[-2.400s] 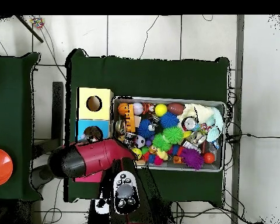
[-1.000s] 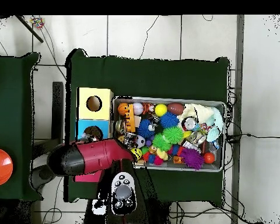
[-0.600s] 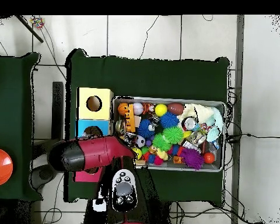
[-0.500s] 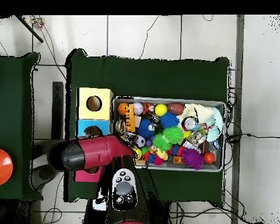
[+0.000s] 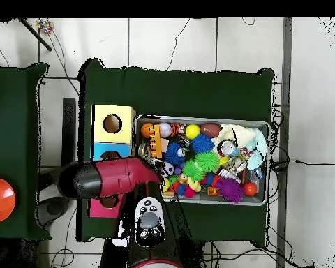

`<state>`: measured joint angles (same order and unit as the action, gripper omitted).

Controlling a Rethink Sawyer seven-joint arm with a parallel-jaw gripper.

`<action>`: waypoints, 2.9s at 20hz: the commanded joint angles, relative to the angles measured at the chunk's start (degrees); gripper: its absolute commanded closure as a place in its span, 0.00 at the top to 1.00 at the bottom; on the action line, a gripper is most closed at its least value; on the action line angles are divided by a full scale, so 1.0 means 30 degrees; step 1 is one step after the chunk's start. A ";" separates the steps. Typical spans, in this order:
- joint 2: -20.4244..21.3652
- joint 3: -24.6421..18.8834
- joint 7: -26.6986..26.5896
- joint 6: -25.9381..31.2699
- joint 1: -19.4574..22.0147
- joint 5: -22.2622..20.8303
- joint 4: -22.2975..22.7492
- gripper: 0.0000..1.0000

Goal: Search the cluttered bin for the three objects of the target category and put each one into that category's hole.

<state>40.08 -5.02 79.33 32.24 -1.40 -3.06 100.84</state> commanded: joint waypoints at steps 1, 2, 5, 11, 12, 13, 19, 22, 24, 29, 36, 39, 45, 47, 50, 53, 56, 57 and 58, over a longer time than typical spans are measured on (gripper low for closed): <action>-0.2741 -0.0448 0.3846 -0.1901 0.0652 0.0696 -0.2274 0.00; -0.2771 -0.0412 0.3882 -0.1810 0.0629 0.0744 -0.2365 0.00; -0.2854 -0.0333 0.3958 -0.1625 0.0588 0.0870 -0.2636 0.00; -0.2958 0.0167 0.4330 -0.0934 0.0323 0.0941 -0.3345 0.00; -0.2971 0.0239 0.4399 -0.0846 0.0297 0.0959 -0.3455 0.00; -0.2997 0.0351 0.4495 -0.0714 0.0244 0.0968 -0.3604 0.00; -0.3431 0.1523 0.5760 0.0439 -0.0427 0.1126 -0.4822 0.00; -0.3631 0.1799 0.5794 0.0767 -0.0471 0.1350 -0.5176 0.00; -0.3719 0.1904 0.5779 0.0941 -0.0437 0.1518 -0.5342 0.00; -0.3765 0.1956 0.5586 0.0800 -0.0154 0.1815 -0.5381 0.00; -0.3758 0.2182 0.5618 0.0594 0.0062 0.2349 -0.5397 1.00; -0.3729 0.2362 0.5608 0.0952 0.0103 0.2403 -0.5496 1.00; -0.3003 0.2200 0.4930 0.0522 0.0428 0.2684 -0.5066 1.00; -0.2662 0.2137 0.4711 0.0803 0.0529 0.2754 -0.4858 1.00; -0.2251 0.1967 0.4310 0.1005 0.0715 0.2904 -0.4464 1.00; -0.2047 0.1730 0.3888 0.0900 0.0954 0.3146 -0.4106 1.00; -0.1514 0.1538 0.3682 0.1039 0.1122 0.3372 -0.3688 1.00; -0.1250 0.1569 0.3664 0.1364 0.1099 0.3409 -0.3695 1.00; -0.0954 0.1594 0.3618 0.1690 0.1087 0.3434 -0.3664 1.00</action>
<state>34.86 0.38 79.35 42.39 -2.36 5.54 90.58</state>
